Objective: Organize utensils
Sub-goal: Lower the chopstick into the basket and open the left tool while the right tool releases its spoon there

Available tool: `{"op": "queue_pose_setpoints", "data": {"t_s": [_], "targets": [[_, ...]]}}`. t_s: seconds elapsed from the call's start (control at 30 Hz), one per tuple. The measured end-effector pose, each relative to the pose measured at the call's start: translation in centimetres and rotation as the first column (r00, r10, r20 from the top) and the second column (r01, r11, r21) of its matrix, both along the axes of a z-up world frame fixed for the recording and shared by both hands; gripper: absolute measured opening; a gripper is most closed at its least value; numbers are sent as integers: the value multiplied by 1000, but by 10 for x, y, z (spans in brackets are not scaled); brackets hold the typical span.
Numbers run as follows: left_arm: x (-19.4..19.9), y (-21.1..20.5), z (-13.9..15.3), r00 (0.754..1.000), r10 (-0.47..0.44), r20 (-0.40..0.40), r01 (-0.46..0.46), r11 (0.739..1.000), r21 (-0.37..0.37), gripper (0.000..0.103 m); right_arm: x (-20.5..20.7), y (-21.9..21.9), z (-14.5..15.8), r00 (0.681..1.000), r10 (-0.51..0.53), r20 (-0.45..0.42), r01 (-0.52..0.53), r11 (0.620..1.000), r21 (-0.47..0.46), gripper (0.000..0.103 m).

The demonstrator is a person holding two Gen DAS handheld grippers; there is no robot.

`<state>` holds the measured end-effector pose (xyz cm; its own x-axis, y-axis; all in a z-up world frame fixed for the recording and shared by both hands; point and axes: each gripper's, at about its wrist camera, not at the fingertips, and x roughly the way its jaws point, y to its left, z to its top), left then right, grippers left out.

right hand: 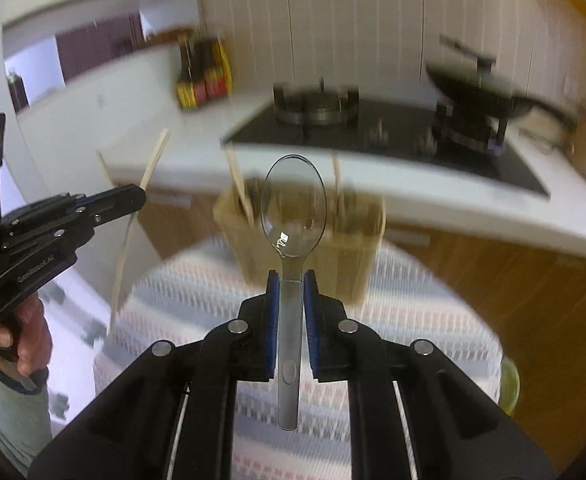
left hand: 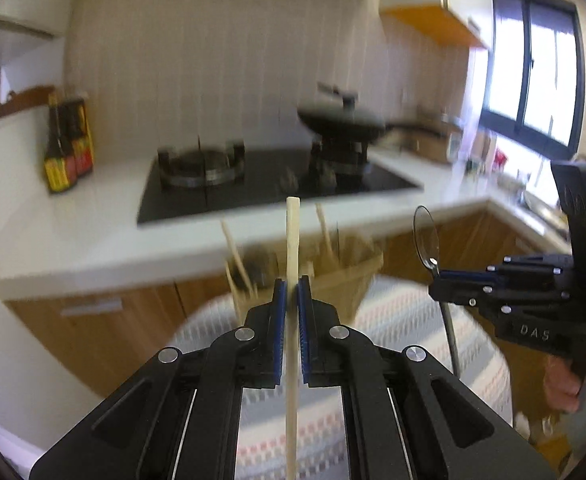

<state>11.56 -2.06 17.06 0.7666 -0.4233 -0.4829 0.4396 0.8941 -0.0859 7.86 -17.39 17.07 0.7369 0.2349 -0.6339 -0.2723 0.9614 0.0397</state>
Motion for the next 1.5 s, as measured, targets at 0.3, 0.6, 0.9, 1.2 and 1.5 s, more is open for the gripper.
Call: {"op": "queue_pose_setpoints", "data": {"t_s": [0.3, 0.6, 0.9, 1.2, 1.5], "targets": [[33, 4, 31, 991, 24, 131, -4, 989, -149, 4, 26, -10, 47, 973, -14, 231, 0, 998, 62, 10], [68, 5, 20, 966, 76, 247, -5, 962, -273, 4, 74, -31, 50, 905, -114, 409, 90, 993, 79, 10], [105, 4, -7, 959, 117, 259, -26, 944, -330, 4, 120, -53, 7, 912, -152, 381, 104, 984, 143, 10], [113, 1, -27, 952, 157, 262, -65, 942, -330, 4, 125, -50, -17, 917, -134, 375, 89, 987, 134, 10], [103, 0, -30, 954, 142, 265, -58, 952, -302, 6, 118, -47, -24, 928, -112, 355, 74, 990, 121, 11]]}}
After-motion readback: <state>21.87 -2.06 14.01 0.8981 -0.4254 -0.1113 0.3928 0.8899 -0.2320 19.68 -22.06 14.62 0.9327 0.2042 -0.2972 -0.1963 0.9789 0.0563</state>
